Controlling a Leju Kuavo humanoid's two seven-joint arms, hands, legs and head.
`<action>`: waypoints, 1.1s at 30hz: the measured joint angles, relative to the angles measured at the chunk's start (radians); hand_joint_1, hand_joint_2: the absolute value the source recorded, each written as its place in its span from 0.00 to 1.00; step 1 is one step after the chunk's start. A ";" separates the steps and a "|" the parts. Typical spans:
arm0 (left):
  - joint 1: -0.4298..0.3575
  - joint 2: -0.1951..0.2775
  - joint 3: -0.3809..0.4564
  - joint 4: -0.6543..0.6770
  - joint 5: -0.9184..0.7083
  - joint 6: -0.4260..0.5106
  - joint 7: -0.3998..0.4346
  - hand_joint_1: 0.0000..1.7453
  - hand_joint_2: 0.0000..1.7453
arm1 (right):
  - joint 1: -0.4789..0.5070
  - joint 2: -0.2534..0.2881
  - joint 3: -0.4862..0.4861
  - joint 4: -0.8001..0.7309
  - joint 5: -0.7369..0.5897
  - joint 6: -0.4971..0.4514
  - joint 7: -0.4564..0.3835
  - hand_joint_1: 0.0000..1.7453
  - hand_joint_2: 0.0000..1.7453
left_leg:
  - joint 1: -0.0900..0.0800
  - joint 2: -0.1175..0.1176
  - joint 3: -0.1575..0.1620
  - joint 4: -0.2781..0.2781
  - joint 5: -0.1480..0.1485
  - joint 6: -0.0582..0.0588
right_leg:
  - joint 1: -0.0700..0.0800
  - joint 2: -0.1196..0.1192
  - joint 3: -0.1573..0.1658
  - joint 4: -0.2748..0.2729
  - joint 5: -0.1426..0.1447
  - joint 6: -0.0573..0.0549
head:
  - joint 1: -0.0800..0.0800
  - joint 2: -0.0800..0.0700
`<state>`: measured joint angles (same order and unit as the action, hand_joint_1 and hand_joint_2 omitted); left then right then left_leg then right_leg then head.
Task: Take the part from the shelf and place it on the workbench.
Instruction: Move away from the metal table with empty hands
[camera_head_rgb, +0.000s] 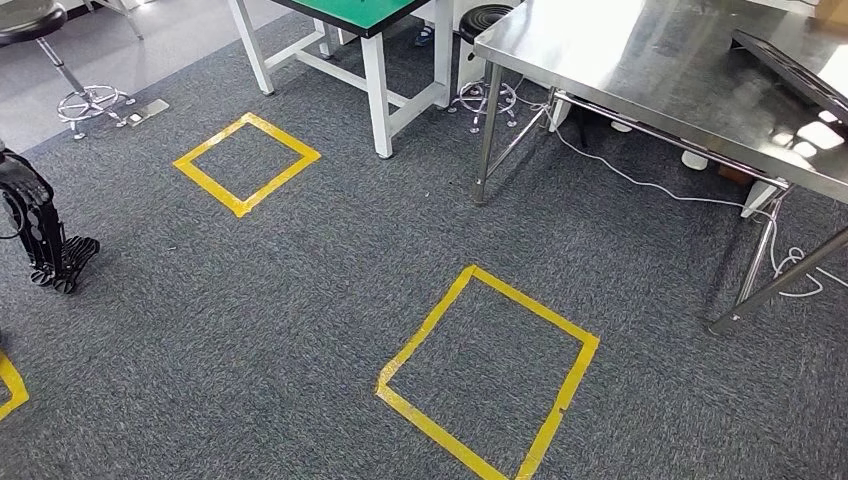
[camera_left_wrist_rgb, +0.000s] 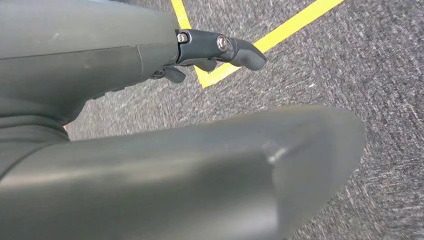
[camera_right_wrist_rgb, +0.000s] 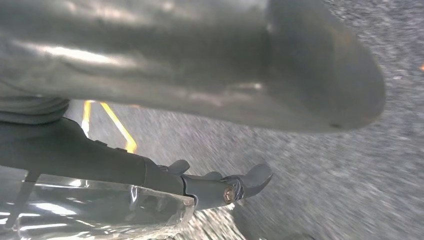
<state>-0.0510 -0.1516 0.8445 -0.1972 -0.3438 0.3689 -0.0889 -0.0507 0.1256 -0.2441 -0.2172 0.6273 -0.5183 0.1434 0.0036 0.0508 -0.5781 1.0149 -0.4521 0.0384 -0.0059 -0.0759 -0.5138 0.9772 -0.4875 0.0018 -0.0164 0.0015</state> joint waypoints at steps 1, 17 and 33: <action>0.000 0.000 0.000 0.000 0.000 0.000 0.000 0.00 0.00 | 0.000 0.000 0.000 0.000 0.000 0.000 0.000 0.00 0.00 | 0.000 0.000 0.000 0.000 0.000 0.000 | 0.000 0.000 0.000 0.000 0.000 0.000 | 0.000 0.000; 0.007 -0.034 0.070 0.000 0.061 0.046 -0.012 0.00 0.00 | -0.017 0.003 0.074 0.010 0.044 -0.014 -0.009 0.00 0.00 | -0.003 -0.160 0.011 -0.023 0.015 0.002 | -0.022 0.119 -0.022 -0.002 0.013 0.035 | 0.001 0.000; 0.002 -0.033 0.088 -0.001 0.056 0.051 -0.004 0.00 0.00 | -0.032 0.031 0.019 0.010 -0.072 -0.031 -0.154 0.00 0.00 | -0.002 -0.009 -0.008 -0.003 0.012 -0.003 | -0.006 -0.009 0.025 -0.011 -0.013 0.017 | -0.006 0.000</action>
<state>-0.0494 -0.1847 0.9328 -0.1980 -0.2880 0.4199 -0.0931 -0.0823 0.1568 -0.2254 -0.2072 0.5552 -0.5495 -0.0103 0.0021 0.0419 -0.5856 1.0122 -0.4406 0.0356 -0.0120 -0.0848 -0.4890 0.9660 -0.5006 0.0192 -0.0229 0.0015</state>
